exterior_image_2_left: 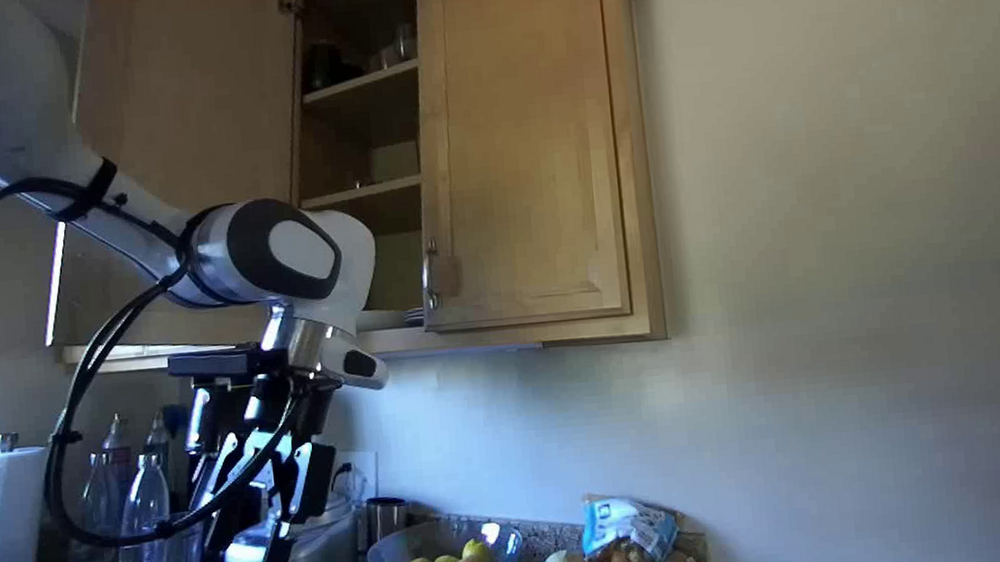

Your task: Open the top right cupboard door

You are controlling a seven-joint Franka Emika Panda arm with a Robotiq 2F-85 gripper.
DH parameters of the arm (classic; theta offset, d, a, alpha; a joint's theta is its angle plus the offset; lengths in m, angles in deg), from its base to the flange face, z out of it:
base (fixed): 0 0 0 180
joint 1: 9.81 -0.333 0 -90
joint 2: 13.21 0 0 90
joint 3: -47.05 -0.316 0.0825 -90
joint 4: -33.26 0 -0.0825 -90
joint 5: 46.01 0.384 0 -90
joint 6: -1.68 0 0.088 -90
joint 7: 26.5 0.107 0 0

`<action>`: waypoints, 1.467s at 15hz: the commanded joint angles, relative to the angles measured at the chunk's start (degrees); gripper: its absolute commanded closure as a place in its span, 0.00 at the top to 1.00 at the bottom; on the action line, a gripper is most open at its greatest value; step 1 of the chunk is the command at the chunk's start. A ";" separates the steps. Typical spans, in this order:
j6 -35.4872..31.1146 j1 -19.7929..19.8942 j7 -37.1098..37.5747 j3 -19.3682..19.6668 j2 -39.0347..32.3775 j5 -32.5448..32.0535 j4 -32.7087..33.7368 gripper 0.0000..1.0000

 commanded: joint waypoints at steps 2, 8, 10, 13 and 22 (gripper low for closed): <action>0.08 0.38 -0.17 -0.29 -0.04 0.13 0.07 1.00; -4.96 0.25 0.35 -1.35 -0.29 -0.65 1.14 1.00; -7.74 0.39 -0.57 -1.23 1.49 -1.13 1.85 1.00; -11.43 0.06 -0.83 -1.33 2.14 -0.81 4.37 1.00; -34.87 -2.64 -1.65 -3.51 0.88 1.06 9.98 1.00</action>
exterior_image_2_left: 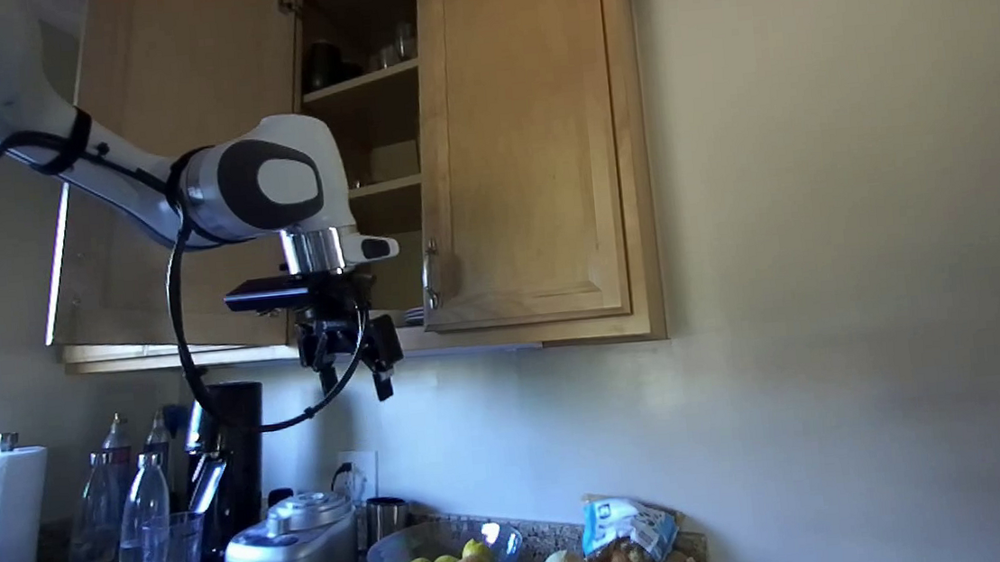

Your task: Open the top right cupboard door

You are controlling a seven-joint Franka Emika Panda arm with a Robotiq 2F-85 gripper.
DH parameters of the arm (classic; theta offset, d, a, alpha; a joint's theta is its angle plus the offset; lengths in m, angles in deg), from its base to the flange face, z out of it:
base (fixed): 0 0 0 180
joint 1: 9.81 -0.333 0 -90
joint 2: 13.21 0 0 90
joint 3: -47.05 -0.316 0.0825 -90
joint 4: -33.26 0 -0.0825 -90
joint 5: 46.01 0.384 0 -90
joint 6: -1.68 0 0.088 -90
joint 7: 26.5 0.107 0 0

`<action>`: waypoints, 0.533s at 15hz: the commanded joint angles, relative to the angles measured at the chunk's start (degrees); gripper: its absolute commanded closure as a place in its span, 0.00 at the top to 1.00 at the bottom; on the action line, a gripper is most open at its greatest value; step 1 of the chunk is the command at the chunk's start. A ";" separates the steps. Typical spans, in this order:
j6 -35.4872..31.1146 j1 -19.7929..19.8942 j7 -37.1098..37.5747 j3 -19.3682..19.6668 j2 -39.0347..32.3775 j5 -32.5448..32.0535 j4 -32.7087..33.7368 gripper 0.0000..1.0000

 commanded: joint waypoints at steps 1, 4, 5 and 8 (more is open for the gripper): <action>-10.18 -1.79 -1.08 -0.60 -0.12 0.70 0.75 1.00; -17.33 -2.15 0.02 -1.64 -1.26 0.31 2.64 1.00; -18.90 -2.12 0.11 -1.85 -1.76 0.21 3.42 1.00; -21.82 -1.62 0.46 -2.36 -3.70 -0.47 6.54 1.00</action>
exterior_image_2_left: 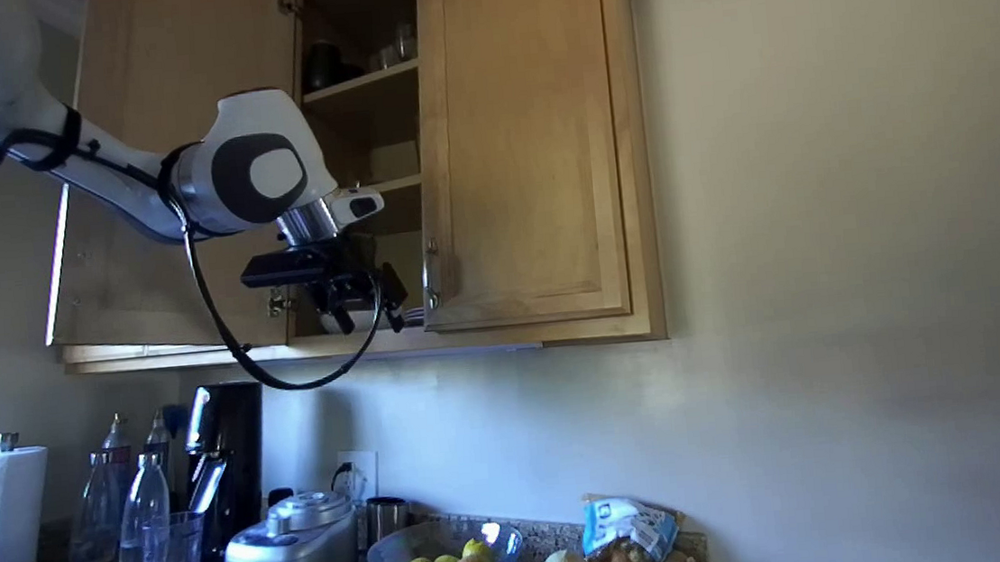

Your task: Open the top right cupboard door

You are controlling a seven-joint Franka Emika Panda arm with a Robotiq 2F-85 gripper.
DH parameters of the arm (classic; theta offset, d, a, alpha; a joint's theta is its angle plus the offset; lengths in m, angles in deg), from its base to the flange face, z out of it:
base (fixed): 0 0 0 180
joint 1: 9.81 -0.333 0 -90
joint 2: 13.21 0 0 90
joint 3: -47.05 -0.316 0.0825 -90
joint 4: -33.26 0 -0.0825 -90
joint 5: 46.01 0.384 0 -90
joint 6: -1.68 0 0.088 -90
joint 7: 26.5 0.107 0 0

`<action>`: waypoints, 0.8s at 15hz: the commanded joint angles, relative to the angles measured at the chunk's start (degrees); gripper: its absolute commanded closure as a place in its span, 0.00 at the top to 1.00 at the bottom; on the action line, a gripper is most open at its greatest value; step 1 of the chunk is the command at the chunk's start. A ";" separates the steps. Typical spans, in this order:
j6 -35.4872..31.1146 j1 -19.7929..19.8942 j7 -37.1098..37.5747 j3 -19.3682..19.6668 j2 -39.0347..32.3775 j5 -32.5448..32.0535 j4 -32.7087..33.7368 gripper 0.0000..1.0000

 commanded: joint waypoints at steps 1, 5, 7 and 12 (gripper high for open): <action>-3.32 -0.05 0.58 -0.03 -2.66 -0.66 3.93 1.00; -5.60 0.35 0.83 -0.04 -4.89 -0.99 7.71 1.00; -6.11 0.65 1.18 -0.06 -6.23 -1.09 9.92 1.00; -7.40 1.61 1.88 -0.62 -9.58 -2.88 14.67 1.00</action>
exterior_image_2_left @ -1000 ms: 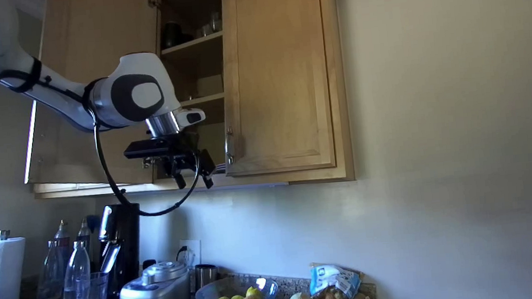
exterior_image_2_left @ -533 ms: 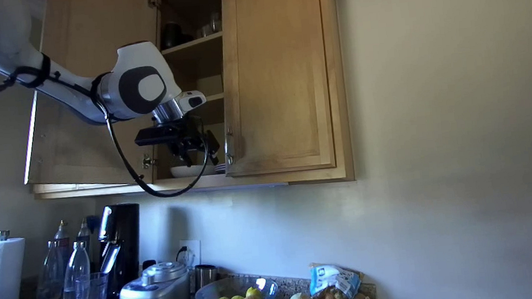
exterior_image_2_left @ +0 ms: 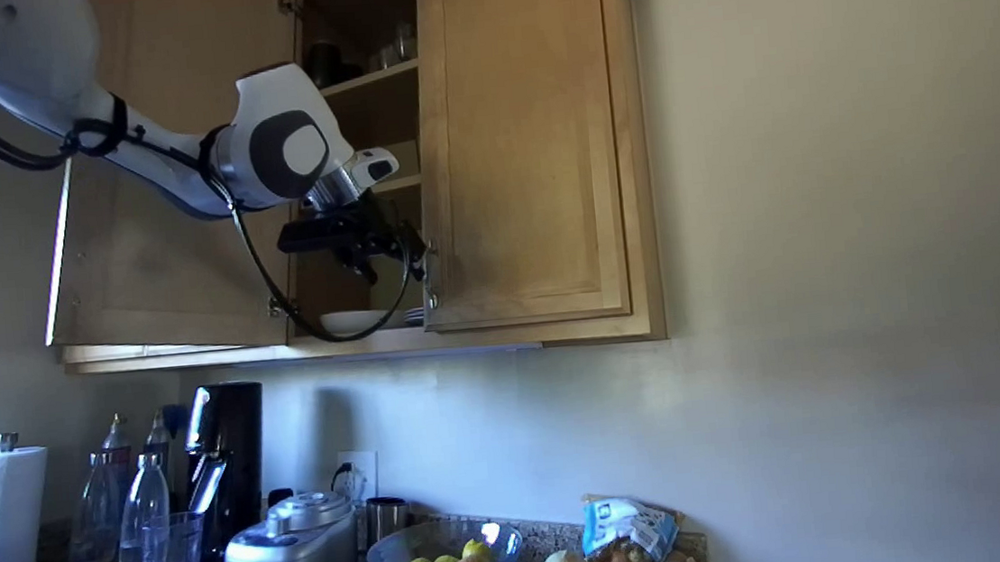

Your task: Open the top right cupboard door

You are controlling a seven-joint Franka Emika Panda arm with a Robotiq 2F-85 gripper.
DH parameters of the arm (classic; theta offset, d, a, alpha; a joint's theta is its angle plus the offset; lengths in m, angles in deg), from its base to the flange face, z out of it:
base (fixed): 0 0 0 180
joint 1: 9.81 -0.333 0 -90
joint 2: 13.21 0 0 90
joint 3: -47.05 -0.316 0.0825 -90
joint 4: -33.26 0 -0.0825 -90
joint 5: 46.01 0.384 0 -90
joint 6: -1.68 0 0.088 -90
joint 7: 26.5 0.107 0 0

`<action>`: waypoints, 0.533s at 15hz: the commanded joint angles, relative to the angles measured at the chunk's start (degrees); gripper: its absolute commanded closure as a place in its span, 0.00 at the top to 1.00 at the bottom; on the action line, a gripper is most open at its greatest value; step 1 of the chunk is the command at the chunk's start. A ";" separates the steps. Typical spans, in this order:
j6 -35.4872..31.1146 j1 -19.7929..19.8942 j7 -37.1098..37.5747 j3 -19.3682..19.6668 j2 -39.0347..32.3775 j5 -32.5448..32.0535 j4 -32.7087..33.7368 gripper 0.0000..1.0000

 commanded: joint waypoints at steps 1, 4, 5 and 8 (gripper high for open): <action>-2.08 1.23 1.74 -0.59 -3.02 -2.81 3.67 1.00; -3.03 1.99 2.38 -0.75 -5.79 -4.95 6.46 1.00; -3.22 2.12 2.60 -0.74 -6.63 -5.57 7.20 1.00; -2.54 2.09 3.03 -0.45 -9.15 -6.24 9.65 0.98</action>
